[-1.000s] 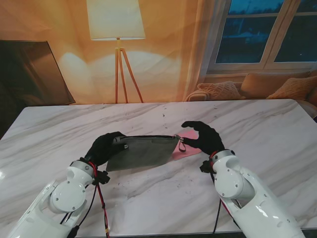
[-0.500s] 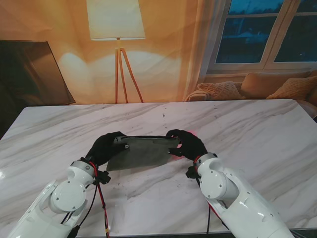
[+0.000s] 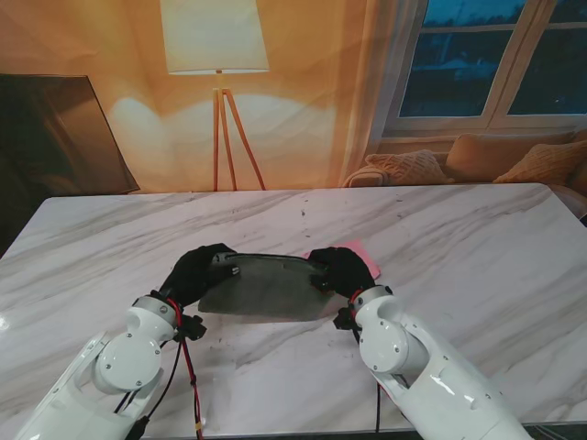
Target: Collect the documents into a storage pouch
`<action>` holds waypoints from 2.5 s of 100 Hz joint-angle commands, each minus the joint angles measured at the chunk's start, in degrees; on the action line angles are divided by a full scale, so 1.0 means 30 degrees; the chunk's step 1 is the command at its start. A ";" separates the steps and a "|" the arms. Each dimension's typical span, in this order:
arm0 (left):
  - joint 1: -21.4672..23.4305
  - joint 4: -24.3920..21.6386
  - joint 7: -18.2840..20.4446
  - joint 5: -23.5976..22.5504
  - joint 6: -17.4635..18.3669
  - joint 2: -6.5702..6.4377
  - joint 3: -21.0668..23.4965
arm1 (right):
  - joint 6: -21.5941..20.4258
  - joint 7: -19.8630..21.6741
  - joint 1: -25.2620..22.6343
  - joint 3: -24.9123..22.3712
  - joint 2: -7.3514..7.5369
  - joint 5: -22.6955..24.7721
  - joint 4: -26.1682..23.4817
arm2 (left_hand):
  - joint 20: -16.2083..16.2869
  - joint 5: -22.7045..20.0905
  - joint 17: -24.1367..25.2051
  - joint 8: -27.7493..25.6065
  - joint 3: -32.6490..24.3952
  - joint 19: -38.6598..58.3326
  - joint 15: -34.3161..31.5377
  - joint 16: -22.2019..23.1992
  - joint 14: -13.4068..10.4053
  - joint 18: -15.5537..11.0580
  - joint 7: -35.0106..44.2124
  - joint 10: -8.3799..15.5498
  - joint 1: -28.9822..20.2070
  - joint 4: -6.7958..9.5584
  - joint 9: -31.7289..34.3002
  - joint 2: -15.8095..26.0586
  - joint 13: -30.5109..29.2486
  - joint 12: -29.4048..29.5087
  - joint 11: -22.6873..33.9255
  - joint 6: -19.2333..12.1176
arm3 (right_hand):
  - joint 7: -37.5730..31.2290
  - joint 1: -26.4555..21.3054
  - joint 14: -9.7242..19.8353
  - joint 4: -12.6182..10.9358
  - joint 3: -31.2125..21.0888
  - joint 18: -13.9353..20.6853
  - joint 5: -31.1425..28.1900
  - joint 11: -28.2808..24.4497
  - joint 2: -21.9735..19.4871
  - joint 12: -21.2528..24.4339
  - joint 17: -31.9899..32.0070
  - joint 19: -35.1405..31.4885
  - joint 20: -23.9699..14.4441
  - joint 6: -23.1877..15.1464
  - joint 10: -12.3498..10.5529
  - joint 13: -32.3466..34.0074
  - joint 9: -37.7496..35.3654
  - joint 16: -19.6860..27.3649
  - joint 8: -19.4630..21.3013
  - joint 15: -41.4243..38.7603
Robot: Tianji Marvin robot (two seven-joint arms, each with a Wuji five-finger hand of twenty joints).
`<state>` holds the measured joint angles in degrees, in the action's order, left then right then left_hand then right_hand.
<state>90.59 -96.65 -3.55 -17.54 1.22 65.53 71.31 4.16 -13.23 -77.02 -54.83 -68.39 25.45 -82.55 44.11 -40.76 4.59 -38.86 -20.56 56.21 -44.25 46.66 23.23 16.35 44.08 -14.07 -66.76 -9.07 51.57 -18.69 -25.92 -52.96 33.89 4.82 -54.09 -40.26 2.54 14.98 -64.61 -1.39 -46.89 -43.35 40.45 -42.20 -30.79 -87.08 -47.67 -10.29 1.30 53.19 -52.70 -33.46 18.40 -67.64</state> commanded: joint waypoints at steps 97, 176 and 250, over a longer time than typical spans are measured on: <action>-0.0963 -0.0806 0.4949 -0.0648 0.0268 -0.1013 0.0359 | -0.0931 0.1650 -0.2376 -0.2888 0.1002 0.2966 -0.1974 | -0.0731 0.2520 0.0176 0.3798 -0.9711 -0.4368 0.6767 -0.3310 -0.2745 -0.0867 -0.5187 0.1338 0.3175 0.1578 -1.0075 -0.0391 0.4318 0.8963 -0.4517 -0.2307 | -0.1035 -0.1708 0.0989 -0.0038 -0.0091 0.0209 -0.2997 -0.0670 -0.1438 -0.0137 -0.1414 -0.2938 0.0164 0.0183 0.0941 0.2364 -0.1538 -0.1451 0.0933 -0.3107; -0.2301 0.0777 0.4581 -0.0918 -0.0132 -0.0877 -0.1044 | -0.1651 0.1535 -0.2787 -0.2894 0.1016 0.2876 -0.2082 | 0.1106 0.1056 0.0346 0.3175 -0.4383 -0.7497 0.7940 -0.3413 -0.2647 -0.1192 -0.5300 0.0735 0.5943 0.0472 -1.0501 0.0183 0.5421 0.9032 -0.5061 -0.0810 | -0.1132 -0.1407 0.0938 -0.0006 0.0119 0.0192 -0.2647 -0.0555 -0.1631 -0.0163 -0.0982 -0.2444 0.0389 0.0100 0.0892 0.1957 -0.1337 -0.1435 0.0777 -0.2572; -0.3149 0.1870 0.4906 -0.1397 0.0093 -0.0961 -0.2001 | -0.1787 0.1640 -0.3091 -0.3024 0.1038 0.2708 -0.2219 | 0.1403 0.2547 0.0102 0.3454 -0.6562 -0.4819 0.6523 -0.2784 -0.2146 -0.0897 -0.5302 0.0461 0.6167 0.1051 -0.9636 -0.0231 0.4529 0.8378 -0.4133 -0.0992 | -0.1203 -0.1498 0.0540 -0.0041 0.0270 -0.0039 -0.2592 -0.0246 -0.1754 -0.0113 -0.0170 -0.1271 0.0835 -0.0015 0.0807 0.1192 -0.1098 -0.0760 0.0689 -0.1104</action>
<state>81.36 -91.74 10.17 -22.35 0.72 62.59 65.69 -0.86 -9.32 -85.85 -64.00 -65.22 33.59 -89.11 48.48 -34.78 4.75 -29.21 -37.51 39.61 -23.27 37.28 16.34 14.58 29.93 -12.73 -49.99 -6.01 21.60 -19.46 -12.55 -26.72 20.21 2.01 -51.98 -40.86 2.47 14.87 -63.50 -1.46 -50.32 -44.40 39.93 -42.23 -31.86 -90.99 -46.00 -6.48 1.63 57.92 -56.19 -36.35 18.89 -71.40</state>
